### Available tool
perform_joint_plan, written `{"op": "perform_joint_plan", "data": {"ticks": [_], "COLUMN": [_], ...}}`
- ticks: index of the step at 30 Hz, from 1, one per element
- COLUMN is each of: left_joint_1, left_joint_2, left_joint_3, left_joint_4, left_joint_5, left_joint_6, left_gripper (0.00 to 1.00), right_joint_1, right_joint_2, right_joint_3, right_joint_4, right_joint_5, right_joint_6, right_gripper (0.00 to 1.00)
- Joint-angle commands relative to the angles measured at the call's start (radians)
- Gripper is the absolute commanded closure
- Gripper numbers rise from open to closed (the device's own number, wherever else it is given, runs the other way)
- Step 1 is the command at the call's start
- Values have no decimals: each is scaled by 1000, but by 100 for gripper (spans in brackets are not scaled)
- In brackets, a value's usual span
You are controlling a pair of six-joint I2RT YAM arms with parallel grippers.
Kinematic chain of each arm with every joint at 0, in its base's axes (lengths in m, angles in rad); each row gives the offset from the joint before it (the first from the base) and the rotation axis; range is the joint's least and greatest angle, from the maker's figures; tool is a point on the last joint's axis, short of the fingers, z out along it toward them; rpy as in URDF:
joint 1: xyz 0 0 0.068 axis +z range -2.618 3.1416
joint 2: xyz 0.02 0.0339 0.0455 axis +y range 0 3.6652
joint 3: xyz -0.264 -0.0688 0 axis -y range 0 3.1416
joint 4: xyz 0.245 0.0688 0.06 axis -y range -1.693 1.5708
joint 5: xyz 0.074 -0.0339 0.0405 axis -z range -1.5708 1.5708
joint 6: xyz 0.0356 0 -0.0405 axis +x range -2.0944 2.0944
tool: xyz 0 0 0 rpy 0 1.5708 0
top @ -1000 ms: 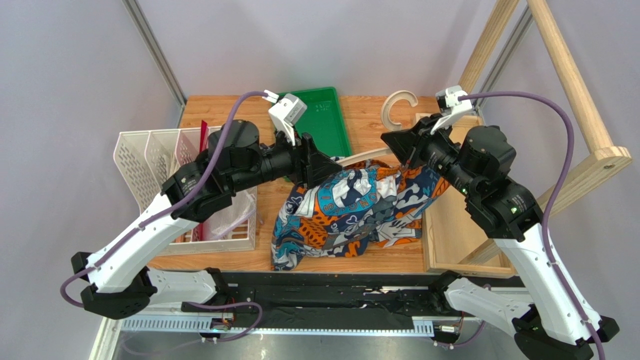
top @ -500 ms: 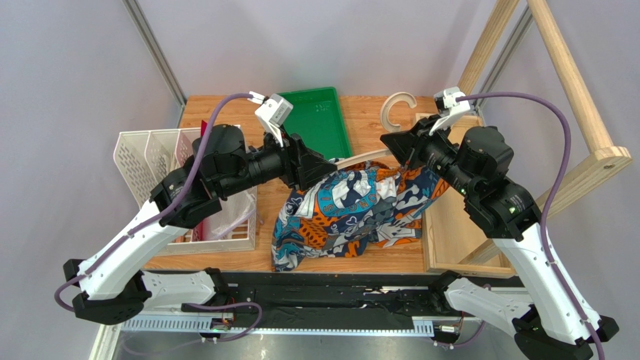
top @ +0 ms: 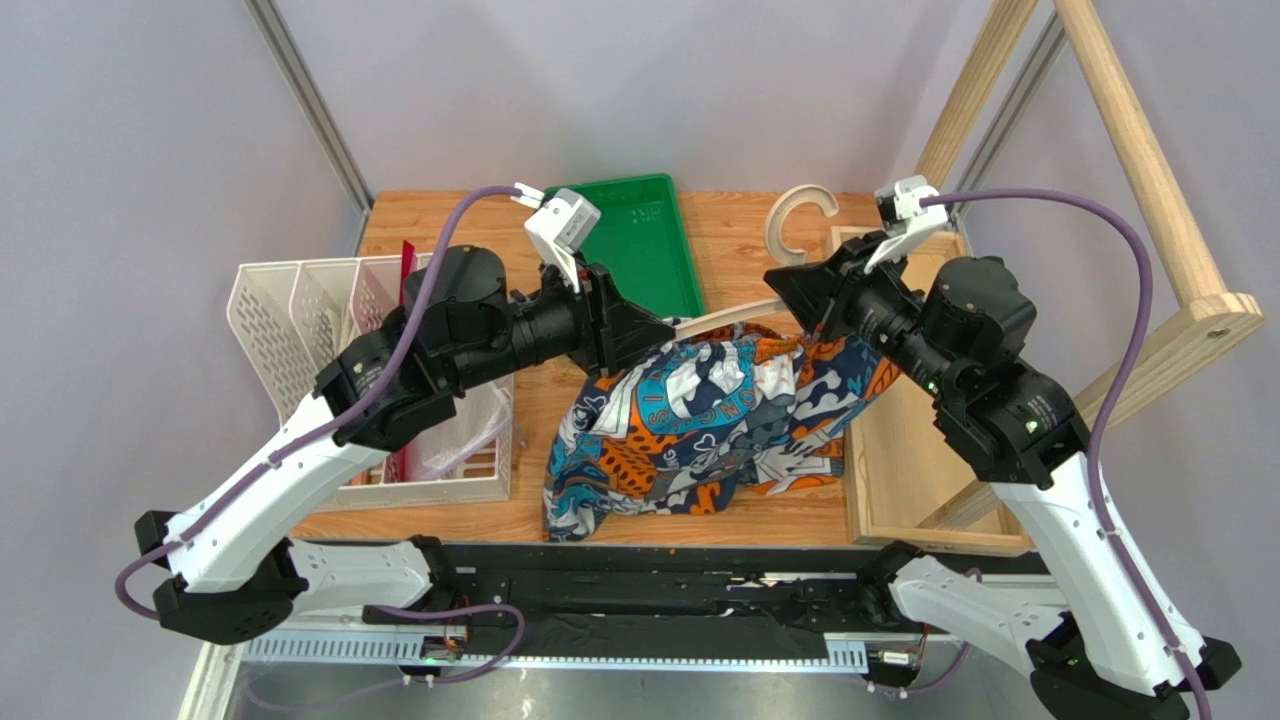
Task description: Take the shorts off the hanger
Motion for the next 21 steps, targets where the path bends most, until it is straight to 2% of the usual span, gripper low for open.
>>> {"op": "perform_joint_plan", "data": {"ticks": [1, 2, 3, 8, 17, 21], "left_joint_1": [-1, -1, -1, 0, 0, 0], "left_joint_2": [19, 19, 14, -39, -159, -207], "left_joint_3": [43, 43, 43, 19, -81, -135], "left_joint_4": [5, 9, 9, 54, 129, 121], "left_joint_5": [32, 33, 27, -31, -73, -157], "left_joint_6": [4, 5, 4, 5, 12, 4], "left_gripper": [76, 83, 100, 100, 100, 100], "right_joint_1": [1, 3, 3, 3, 1, 4], "right_joint_2": [-22, -24, -24, -36, -105, -157], "right_joint_3": [38, 36, 36, 19, -31, -85], "right_joint_4": [28, 27, 27, 30, 39, 80], "right_joint_5": [-6, -6, -3, 25, 287, 365], "right_joint_6": [-3, -2, -2, 1, 75, 127], "right_gripper": [100, 100, 100, 100, 100, 100]}}
